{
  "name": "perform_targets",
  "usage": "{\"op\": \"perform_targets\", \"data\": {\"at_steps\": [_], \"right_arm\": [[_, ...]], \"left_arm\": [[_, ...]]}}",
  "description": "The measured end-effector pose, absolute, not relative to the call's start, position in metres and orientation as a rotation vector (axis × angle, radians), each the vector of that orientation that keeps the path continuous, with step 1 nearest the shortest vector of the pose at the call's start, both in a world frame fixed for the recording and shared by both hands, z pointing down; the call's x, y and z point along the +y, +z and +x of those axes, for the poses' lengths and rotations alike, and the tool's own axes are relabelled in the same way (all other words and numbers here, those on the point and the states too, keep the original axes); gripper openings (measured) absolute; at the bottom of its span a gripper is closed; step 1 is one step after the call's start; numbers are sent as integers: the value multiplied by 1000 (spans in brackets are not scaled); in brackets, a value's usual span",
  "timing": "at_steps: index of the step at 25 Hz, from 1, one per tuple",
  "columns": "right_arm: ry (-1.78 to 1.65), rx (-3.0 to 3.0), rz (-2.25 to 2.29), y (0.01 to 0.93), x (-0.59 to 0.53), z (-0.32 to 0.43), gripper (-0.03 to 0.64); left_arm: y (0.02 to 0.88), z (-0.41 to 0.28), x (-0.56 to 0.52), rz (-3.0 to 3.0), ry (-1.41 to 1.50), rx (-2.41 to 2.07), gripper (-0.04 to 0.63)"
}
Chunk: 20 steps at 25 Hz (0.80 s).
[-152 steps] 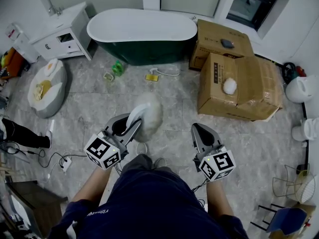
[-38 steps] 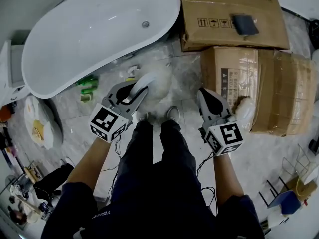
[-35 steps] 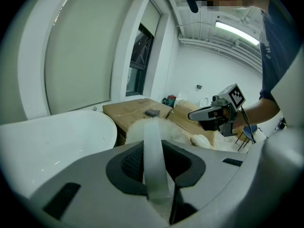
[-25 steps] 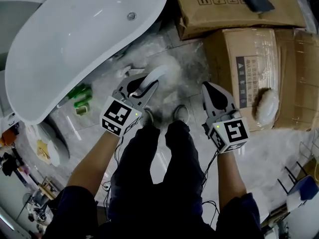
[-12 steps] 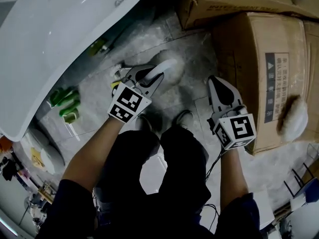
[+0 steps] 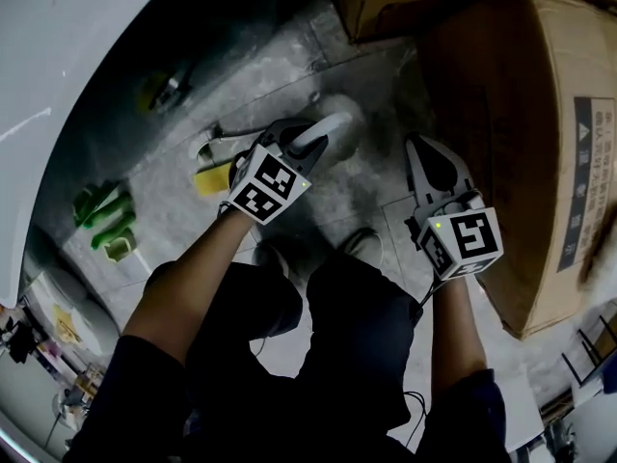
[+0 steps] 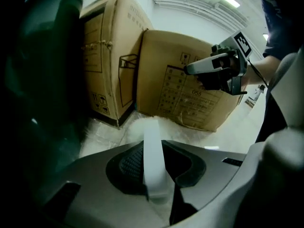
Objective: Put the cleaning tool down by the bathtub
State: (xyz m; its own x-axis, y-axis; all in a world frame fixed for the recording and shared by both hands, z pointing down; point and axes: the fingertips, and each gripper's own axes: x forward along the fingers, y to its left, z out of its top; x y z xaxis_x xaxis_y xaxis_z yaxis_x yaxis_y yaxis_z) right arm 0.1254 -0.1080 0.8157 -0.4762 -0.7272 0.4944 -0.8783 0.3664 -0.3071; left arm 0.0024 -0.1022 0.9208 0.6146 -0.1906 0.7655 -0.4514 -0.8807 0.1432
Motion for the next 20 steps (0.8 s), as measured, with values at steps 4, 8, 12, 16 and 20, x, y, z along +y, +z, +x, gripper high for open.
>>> {"op": "perform_targets", "data": {"at_steps": [4, 8, 12, 16, 20], "right_arm": [[785, -2351, 1412, 851, -107, 124, 5], [776, -2341, 1393, 875, -105, 124, 5], [773, -2338, 1372, 888, -103, 120, 5], [776, -2328, 1362, 896, -98, 119, 5], [774, -2322, 1361, 900, -94, 121, 5]], "left_arm": [[968, 3, -96, 2511, 1187, -484, 107], [1003, 1, -91, 2503, 1231, -464, 108], [1029, 2, -85, 2499, 1271, -444, 107], [1053, 1, -76, 2491, 1332, -409, 107], [1066, 4, -70, 2510, 1372, -386, 109]]}}
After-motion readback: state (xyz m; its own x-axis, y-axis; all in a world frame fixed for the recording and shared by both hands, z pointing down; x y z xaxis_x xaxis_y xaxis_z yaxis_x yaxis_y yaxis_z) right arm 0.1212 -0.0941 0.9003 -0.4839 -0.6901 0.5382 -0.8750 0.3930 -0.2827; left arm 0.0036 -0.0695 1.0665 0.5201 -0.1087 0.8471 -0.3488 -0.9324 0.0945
